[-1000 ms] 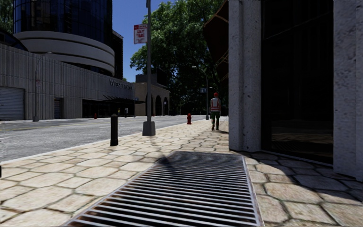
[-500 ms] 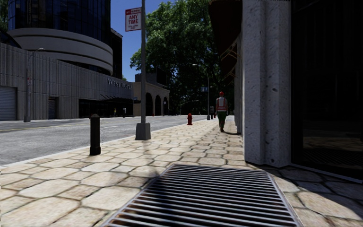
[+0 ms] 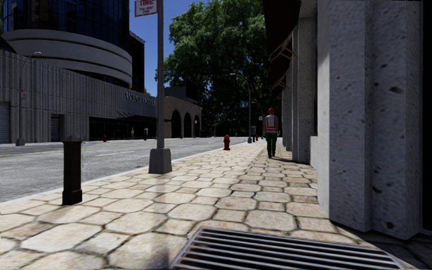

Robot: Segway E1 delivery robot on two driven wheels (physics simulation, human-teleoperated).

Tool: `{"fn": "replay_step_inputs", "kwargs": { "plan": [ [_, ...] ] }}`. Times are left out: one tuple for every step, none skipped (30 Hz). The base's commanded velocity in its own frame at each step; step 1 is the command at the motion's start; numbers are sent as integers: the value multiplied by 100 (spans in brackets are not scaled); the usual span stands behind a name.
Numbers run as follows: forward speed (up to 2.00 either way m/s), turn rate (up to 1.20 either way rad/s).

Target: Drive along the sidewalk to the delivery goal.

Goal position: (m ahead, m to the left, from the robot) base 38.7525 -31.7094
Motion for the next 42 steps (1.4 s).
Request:
{"fn": "replay_step_inputs", "kwargs": {
  "plan": [
    [200,0],
    [200,0],
    [200,0],
    [200,0],
    [200,0],
    [200,0],
    [200,0],
    [200,0],
    [200,-4],
    [200,-4],
    [200,-10],
    [200,-16],
    [200,-20],
    [200,-20],
    [200,-21],
    [200,-22],
    [200,-22],
    [200,-22],
    [200,-22],
    [200,-22],
    [200,-22],
    [200,-22],
    [200,-22],
    [200,-22],
    [200,-23],
    [200,-23],
    [200,-23],
    [200,-24],
    [200,-25],
    [200,-25],
    [200,-27],
    [200,-28],
    [200,-28],
    [200,-28],
    [200,-30],
    [200,-30],
    [200,-30],
    [200,-30],
    [200,-31],
    [200,-31],
    [200,-31],
    [200,-31]
  ]
}}
